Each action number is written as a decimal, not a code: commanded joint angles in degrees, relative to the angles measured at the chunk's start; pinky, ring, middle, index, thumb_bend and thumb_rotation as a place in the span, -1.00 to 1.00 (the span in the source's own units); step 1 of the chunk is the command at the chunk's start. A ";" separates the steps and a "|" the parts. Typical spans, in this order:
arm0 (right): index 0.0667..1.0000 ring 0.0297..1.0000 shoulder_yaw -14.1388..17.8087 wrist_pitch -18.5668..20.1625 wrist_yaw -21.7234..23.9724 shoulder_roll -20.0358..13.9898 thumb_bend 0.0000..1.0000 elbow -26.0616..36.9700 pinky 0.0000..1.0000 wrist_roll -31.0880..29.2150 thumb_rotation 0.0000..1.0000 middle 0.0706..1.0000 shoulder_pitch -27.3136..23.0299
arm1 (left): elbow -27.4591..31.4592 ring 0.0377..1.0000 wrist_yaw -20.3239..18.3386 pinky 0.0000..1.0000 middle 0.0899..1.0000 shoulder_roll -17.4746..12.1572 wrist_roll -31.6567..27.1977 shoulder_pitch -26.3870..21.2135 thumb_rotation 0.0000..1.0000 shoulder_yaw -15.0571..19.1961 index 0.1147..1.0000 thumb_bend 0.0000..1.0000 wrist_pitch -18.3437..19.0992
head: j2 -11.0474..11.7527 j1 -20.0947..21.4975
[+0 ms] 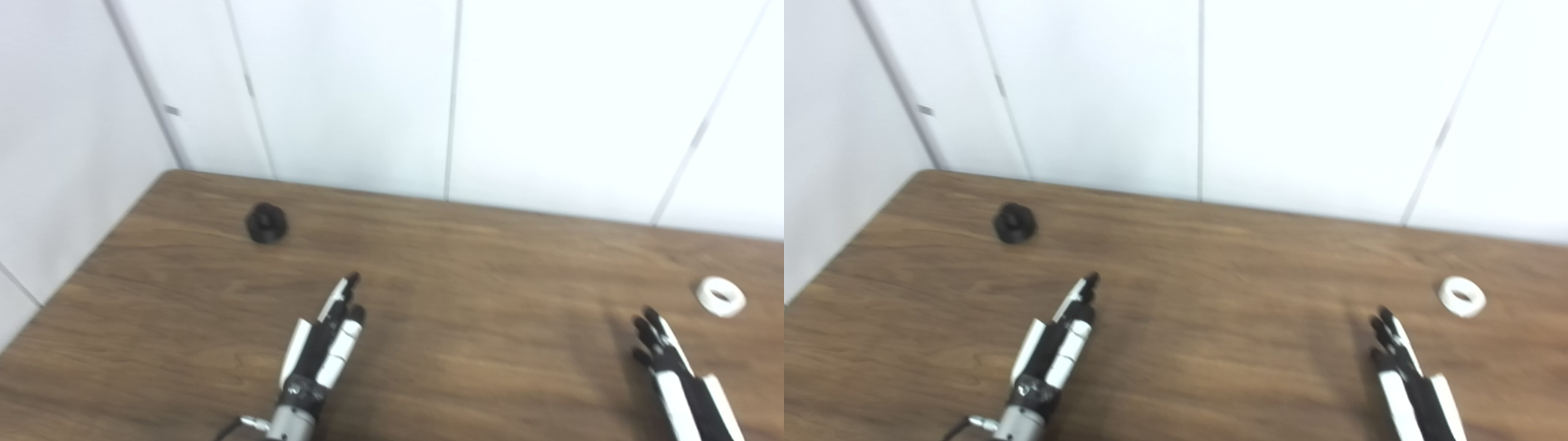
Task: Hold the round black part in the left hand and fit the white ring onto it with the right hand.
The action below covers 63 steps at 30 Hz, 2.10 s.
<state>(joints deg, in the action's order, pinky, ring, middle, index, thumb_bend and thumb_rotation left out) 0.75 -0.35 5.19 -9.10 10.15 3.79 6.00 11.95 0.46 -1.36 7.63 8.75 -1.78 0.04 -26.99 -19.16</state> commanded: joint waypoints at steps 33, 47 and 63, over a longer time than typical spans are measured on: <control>0.97 0.93 0.18 -2.17 0.49 -1.62 0.08 -2.68 1.00 -1.41 1.00 0.89 -0.17 | 4.39 1.00 2.94 1.00 1.00 -0.67 8.48 -0.75 0.11 -0.70 0.97 0.25 1.68 | -0.04 2.03; 0.93 0.91 0.56 -2.43 -0.59 -1.24 0.08 -2.60 1.00 -0.49 1.00 0.86 -0.24 | 12.72 0.96 2.66 0.95 0.94 -5.55 24.19 -8.15 -0.45 3.21 0.86 0.60 13.24 | -0.24 2.35; 0.90 0.88 0.28 -3.19 -0.46 -1.74 0.17 -2.95 1.00 0.25 1.00 0.85 -0.14 | 2.53 0.98 6.32 1.00 0.91 -12.93 26.69 -14.48 -0.37 9.42 0.71 0.71 14.18 | -0.56 2.33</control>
<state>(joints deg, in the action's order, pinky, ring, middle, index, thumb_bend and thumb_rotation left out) 0.62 -3.83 4.84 -10.27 8.10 3.88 5.51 14.31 4.70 -12.52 33.01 -3.26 6.91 15.22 -27.51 -16.79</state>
